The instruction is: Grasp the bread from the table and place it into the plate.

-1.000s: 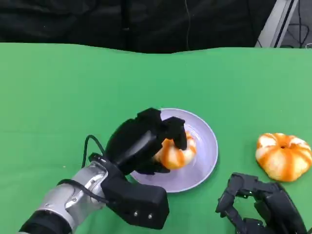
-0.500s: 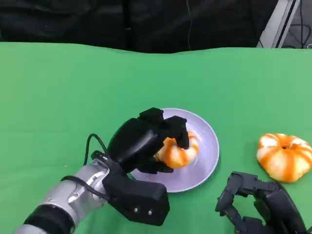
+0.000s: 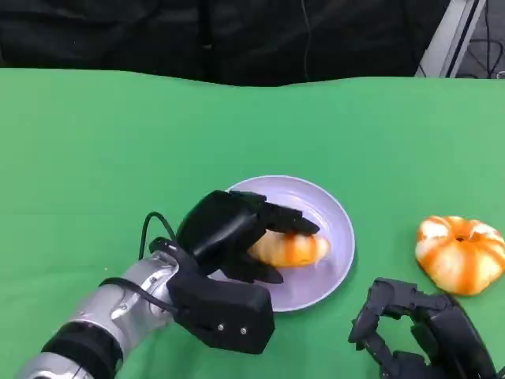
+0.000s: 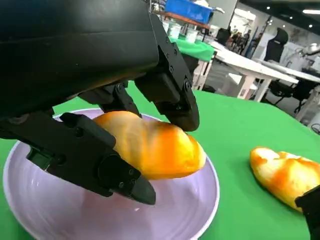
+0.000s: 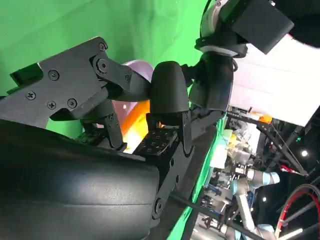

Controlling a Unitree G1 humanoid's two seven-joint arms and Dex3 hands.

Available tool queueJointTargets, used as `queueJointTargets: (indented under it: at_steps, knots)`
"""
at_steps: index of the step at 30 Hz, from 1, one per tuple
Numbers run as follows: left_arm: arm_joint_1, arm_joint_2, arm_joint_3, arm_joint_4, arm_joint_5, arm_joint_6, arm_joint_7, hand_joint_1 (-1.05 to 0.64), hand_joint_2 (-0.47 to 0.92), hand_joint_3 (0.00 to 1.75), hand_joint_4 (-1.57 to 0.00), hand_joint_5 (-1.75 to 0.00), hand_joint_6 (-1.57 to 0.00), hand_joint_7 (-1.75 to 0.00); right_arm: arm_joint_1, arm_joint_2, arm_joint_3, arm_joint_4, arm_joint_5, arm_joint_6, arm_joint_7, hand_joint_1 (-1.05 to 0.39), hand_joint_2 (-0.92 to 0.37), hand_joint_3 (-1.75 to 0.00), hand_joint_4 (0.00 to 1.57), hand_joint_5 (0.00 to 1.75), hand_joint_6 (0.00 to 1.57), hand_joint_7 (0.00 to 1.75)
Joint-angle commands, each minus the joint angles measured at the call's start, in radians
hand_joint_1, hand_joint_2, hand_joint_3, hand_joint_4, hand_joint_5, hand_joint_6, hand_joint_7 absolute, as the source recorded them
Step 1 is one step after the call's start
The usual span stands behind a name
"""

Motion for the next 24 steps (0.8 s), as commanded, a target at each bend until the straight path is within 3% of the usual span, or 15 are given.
queueJointTargets:
  at_steps: [1, 18, 24]
  knots:
    - [-0.014, -0.005, 0.006, 0.032, -0.035, 0.025, -0.057, -0.46, 0.91, 0.18, -0.72, -0.03, -0.67, 0.00, 0.013, -0.010, -0.002, -0.015, 0.005, -0.004, -0.005, -0.22, -0.62, -0.91, 0.78, 1.56, 0.79, 1.31]
    - [-0.009, 0.006, 0.033, 0.028, -0.136, 0.030, -0.222, -0.82, 0.92, 0.75, -0.36, 0.00, -0.36, 0.00, 0.010, -0.011, -0.003, -0.017, 0.007, -0.001, -0.005, -0.23, -0.63, -0.89, 0.79, 1.56, 0.79, 1.32]
    - [0.002, 0.013, 0.051, 0.002, -0.164, 0.042, -0.284, -0.91, 0.92, 0.83, -0.32, 0.00, -0.31, 0.00, 0.007, -0.013, -0.004, -0.013, -0.006, -0.005, -0.012, -0.24, -0.62, -0.91, 0.80, 1.56, 0.79, 1.31]
